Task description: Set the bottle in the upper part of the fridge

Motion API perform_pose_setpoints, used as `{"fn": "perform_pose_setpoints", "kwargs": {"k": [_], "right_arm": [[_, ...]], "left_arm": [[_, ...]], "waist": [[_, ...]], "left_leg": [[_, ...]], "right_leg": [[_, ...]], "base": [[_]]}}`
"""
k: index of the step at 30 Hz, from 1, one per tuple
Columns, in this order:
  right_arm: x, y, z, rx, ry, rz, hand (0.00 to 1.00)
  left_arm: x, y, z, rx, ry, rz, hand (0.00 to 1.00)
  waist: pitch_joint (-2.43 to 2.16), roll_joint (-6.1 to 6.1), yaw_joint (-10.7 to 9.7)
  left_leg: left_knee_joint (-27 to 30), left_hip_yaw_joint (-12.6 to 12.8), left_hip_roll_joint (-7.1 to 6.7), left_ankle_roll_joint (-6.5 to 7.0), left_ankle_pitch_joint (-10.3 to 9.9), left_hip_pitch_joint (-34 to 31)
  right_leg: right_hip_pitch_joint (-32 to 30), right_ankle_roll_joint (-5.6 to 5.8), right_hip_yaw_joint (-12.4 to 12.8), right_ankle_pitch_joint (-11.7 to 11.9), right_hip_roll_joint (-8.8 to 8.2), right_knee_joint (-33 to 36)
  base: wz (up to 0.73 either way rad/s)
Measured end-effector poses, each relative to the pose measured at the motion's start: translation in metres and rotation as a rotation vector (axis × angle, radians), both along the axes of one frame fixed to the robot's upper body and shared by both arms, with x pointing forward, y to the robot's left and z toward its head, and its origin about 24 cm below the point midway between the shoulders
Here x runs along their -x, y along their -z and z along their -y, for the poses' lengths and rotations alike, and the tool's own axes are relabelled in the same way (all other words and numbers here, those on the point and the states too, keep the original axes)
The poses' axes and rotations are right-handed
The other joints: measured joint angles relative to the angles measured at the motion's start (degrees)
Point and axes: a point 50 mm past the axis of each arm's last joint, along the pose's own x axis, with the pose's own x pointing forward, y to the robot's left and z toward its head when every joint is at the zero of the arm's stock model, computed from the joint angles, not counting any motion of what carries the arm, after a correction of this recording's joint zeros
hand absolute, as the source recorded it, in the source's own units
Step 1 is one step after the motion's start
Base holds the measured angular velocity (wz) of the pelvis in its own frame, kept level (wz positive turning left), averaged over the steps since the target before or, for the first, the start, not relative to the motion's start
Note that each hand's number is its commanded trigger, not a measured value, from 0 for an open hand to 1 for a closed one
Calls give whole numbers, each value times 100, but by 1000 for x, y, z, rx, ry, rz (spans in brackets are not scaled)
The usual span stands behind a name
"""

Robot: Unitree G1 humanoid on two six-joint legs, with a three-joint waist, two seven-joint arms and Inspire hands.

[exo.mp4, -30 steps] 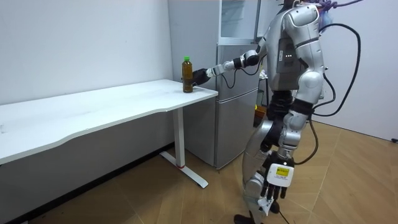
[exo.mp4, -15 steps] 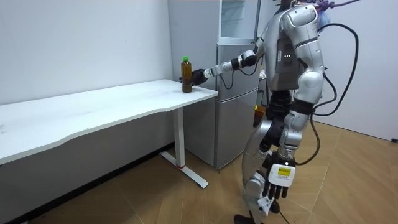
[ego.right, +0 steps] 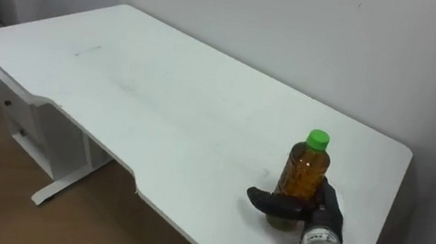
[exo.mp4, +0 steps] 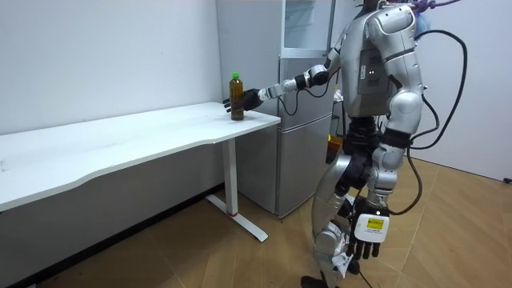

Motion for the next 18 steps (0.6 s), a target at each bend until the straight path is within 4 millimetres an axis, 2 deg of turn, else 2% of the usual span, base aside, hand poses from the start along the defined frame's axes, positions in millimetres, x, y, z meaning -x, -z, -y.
{"fn": "perform_pose_setpoints", "kwargs": {"k": [7,8,9,18], "right_arm": [[-3,-5,-4,-3,-29,16,0],[-3,-5,-4,-1,-29,15,47],[-3,-5,-4,-3,-28,16,100],[-3,-4,-4,-27,-43,11,100]], "left_arm": [[-5,-1,0,-4,3,18,0],[-5,-1,0,-5,3,19,0],[-5,-1,0,-5,3,19,0],[-4,-1,0,-5,3,15,0]], "waist": [[-5,100,37],[-6,109,66],[-9,114,74],[-9,127,110]], "left_leg": [[-13,-9,1,-1,-1,2],[-15,-10,1,-1,0,3],[-16,-11,0,-1,0,3],[-17,-16,-2,-1,0,15]], "right_leg": [[-5,0,-2,0,2,0],[-6,0,-3,0,2,1],[-5,0,-4,0,1,3],[6,0,-3,0,-2,19]], "base": [[0],[0],[0],[0]]}}
